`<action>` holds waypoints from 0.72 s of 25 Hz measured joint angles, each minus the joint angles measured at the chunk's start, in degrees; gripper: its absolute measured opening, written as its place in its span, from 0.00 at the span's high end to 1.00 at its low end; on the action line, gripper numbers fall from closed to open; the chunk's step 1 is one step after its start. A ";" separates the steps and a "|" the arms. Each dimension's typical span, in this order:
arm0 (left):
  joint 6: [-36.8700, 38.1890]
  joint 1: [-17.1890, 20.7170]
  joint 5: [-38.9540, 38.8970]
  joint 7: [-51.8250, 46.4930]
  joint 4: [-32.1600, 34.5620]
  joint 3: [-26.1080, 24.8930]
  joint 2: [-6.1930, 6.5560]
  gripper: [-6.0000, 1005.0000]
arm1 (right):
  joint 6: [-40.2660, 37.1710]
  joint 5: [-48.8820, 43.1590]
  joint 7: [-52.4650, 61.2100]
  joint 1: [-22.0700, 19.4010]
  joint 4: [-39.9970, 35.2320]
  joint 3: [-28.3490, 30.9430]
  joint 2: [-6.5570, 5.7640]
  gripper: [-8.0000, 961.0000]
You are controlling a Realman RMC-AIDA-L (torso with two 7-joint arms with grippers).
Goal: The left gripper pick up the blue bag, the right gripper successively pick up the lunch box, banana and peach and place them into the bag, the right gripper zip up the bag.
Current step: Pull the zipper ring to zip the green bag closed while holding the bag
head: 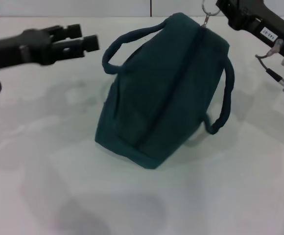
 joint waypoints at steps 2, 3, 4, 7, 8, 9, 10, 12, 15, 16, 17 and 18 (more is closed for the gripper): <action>0.02 -2.44 4.01 -8.41 5.97 2.38 0.07 0.21 | 0.11 0.09 0.01 0.03 0.02 0.03 0.00 0.99; 0.05 -3.53 5.58 -12.17 9.04 4.04 0.13 0.18 | 0.18 0.28 0.02 0.12 0.09 0.04 0.00 0.99; 0.10 -4.25 7.05 -16.26 12.48 6.33 0.17 0.17 | 0.23 0.44 0.02 0.19 0.11 0.04 0.00 0.99; 0.13 -5.18 10.21 -27.24 23.98 14.36 0.11 0.14 | 0.34 0.75 0.12 0.46 0.02 0.04 0.00 0.99; 0.12 -5.39 11.13 -30.58 27.53 17.09 0.08 0.13 | 0.34 0.78 0.35 0.68 -0.06 0.04 0.00 0.99; 0.07 -5.64 11.84 -33.25 29.66 18.84 0.08 0.12 | 0.34 0.78 0.35 0.68 -0.06 0.04 0.00 0.99; 0.03 -6.21 12.76 -36.82 32.15 21.21 0.07 0.12 | 0.35 0.78 0.50 0.76 -0.08 0.03 0.00 0.99; 0.00 -7.73 14.27 -42.69 33.89 24.00 0.06 0.12 | 0.36 0.78 0.63 0.79 -0.11 -0.03 0.00 0.99; 0.04 -9.80 17.00 -47.17 33.34 25.67 0.02 0.12 | 0.38 0.78 0.67 1.10 -0.10 -0.29 0.00 0.99; 0.05 -10.14 17.67 -47.67 33.01 25.83 0.01 0.12 | 0.38 0.78 0.67 1.25 -0.01 -0.35 0.00 0.99; 0.05 -10.50 18.09 -47.99 32.33 25.94 -0.02 0.12 | 0.39 0.78 0.67 1.44 0.10 -0.40 0.00 0.99; 0.05 -10.63 18.03 -48.02 31.93 25.97 -0.04 0.12 | 0.39 0.78 0.68 1.46 0.11 -0.40 0.00 0.99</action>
